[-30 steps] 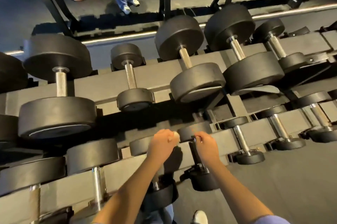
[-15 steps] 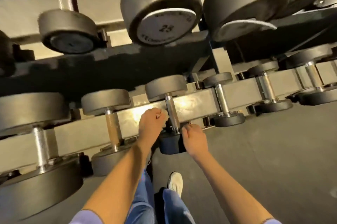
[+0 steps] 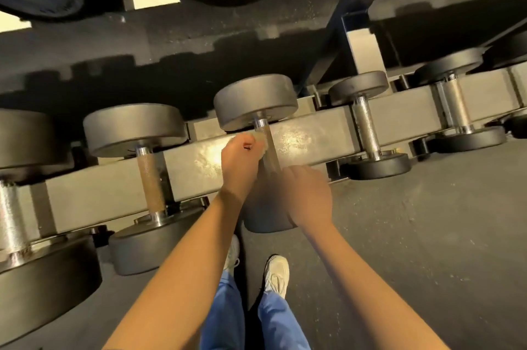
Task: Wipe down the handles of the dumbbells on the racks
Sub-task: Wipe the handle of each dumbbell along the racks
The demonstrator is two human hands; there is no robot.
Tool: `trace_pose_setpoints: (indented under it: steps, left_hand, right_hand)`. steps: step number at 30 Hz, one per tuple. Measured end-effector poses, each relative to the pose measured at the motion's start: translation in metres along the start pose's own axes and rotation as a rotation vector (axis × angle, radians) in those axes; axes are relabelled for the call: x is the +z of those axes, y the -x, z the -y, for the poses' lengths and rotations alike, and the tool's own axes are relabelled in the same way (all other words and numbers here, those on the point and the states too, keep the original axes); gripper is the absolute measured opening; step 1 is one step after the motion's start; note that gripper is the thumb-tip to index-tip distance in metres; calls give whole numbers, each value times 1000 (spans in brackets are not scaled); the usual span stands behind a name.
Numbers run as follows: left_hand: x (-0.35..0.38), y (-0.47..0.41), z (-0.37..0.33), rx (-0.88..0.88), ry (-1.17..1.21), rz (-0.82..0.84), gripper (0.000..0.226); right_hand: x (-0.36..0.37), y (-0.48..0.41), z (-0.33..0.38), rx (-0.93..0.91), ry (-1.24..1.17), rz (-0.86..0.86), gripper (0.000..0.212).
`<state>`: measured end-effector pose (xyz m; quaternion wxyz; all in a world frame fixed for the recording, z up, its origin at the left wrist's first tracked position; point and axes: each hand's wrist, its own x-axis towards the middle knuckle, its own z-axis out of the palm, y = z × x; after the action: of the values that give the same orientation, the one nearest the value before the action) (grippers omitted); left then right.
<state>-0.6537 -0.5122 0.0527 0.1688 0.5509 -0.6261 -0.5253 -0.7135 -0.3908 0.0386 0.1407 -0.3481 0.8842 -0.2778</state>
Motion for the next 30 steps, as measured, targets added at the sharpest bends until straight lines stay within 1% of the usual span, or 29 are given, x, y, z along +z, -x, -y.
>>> trace_pose_setpoints:
  steps: [4, 8, 11, 13, 17, 20, 22, 26, 30]
  left_hand:
    - [3, 8, 22, 33, -85, 32, 26]
    - [5, 0, 12, 40, 33, -46, 18]
    - [5, -7, 0, 32, 143, -98, 24]
    - [6, -8, -2, 22, 177, -113, 24]
    - [6, -1, 11, 8, 83, -53, 19]
    - [1, 11, 25, -5, -45, 64, 15]
    - [-1, 16, 27, 10, -76, 97, 12]
    - [1, 3, 17, 41, -29, 15, 15]
    - [1, -9, 1, 37, 82, -56, 10]
  right_hand:
    - [-1, 2, 2, 1, -3, -9, 50]
    - [-1, 2, 2, 9, -1, -16, 48]
    - [-2, 3, 3, 23, -12, -12, 45]
    - [-2, 3, 3, 21, -24, -12, 45]
    - [-2, 3, 4, 18, -45, -11, 46]
    - [-4, 4, 5, 25, -47, -9, 42]
    - [-4, 4, 6, 36, -48, 8, 41]
    - [-5, 3, 7, 58, -73, 38, 43]
    - [-5, 3, 8, 68, -75, 47, 42]
